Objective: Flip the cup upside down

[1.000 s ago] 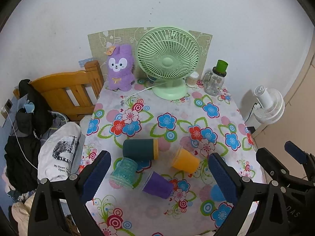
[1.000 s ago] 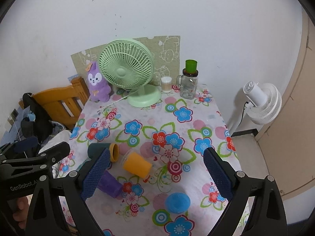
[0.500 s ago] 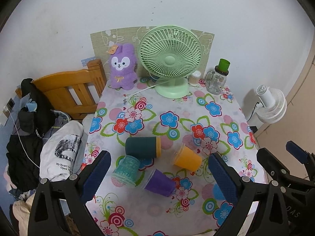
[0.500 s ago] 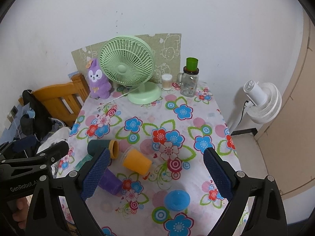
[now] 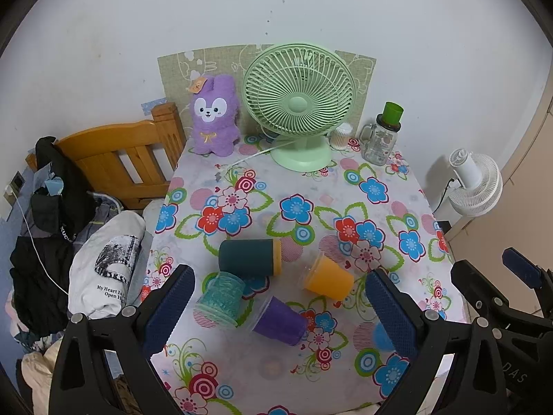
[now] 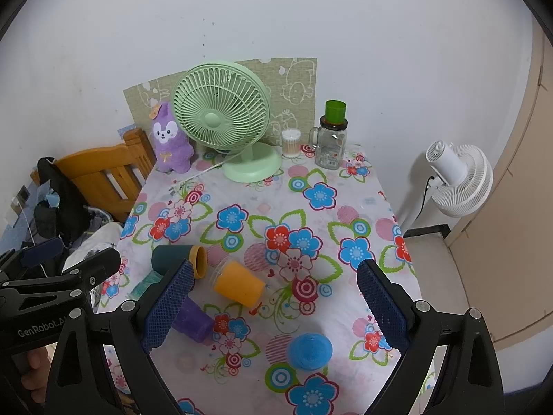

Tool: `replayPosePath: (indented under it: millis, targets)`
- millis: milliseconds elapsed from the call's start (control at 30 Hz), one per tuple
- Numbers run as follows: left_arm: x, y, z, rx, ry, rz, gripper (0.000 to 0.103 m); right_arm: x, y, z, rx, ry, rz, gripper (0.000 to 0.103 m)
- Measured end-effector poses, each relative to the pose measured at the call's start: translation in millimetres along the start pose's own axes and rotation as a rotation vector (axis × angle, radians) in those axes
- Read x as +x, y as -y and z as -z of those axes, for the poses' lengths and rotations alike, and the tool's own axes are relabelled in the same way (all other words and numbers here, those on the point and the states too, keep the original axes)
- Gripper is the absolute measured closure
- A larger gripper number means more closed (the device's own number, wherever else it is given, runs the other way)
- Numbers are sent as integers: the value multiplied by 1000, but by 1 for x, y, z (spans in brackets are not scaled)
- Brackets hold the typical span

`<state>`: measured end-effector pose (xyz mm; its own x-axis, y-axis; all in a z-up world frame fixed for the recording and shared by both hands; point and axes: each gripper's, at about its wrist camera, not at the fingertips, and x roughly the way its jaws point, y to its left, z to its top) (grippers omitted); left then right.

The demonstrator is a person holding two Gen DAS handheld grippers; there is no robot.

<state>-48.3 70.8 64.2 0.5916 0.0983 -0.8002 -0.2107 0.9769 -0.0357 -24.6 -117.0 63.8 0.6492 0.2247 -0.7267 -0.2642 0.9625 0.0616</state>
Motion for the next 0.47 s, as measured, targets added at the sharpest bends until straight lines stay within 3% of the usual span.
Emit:
replayPosePath:
  millis: [467]
  targets:
    - [0,0,0,0,0,1,3,0,-1,-1,1,-1,0,6]
